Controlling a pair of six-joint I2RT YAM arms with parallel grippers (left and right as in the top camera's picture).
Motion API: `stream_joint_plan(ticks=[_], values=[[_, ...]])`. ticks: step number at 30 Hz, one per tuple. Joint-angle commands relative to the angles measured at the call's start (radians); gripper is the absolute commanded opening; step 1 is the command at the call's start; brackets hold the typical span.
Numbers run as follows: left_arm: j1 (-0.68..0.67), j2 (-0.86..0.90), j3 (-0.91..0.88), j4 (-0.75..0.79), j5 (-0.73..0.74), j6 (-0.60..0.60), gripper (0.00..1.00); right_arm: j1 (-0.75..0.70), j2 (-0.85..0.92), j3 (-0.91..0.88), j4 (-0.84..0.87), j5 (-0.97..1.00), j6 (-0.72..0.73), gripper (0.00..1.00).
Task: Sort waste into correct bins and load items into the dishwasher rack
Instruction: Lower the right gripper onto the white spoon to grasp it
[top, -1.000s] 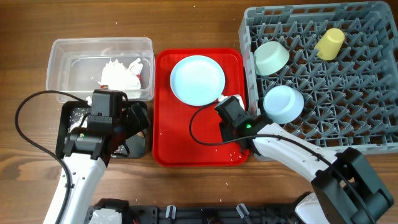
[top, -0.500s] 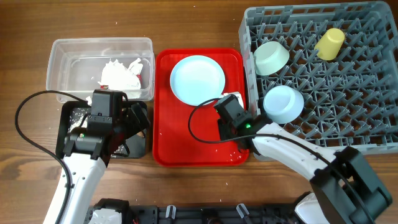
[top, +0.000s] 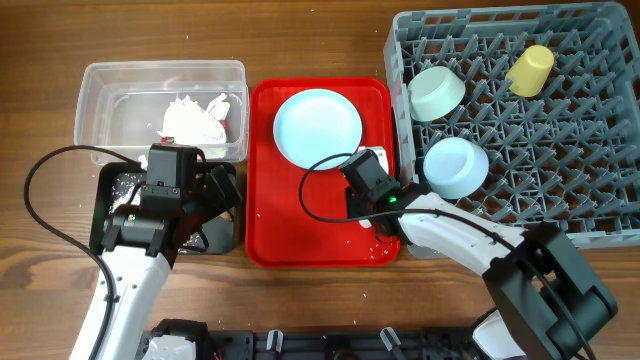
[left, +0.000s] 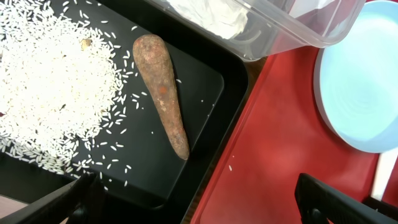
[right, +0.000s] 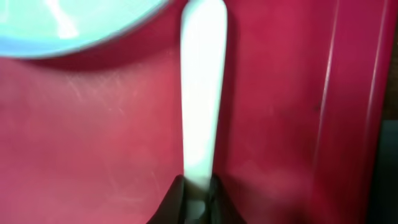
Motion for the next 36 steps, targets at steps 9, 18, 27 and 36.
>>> stream_joint_plan(ticks=[9, 18, 27, 36], values=[[0.006, 0.002, 0.000, 0.003, 0.006, 0.004, 1.00, -0.002, -0.037, -0.009, -0.073, -0.066, 0.033, 0.04], [0.006, 0.002, 0.000, 0.003, 0.005, 0.004, 1.00, -0.001, -0.052, -0.010, -0.100, -0.092, 0.033, 0.23], [0.006, 0.002, 0.000, 0.003, 0.005, 0.004, 1.00, -0.001, -0.051, -0.014, -0.087, -0.092, 0.034, 0.36], [0.006, 0.002, 0.000, 0.003, 0.005, 0.004, 1.00, -0.001, -0.020, -0.014, -0.075, -0.100, 0.042, 0.20]])
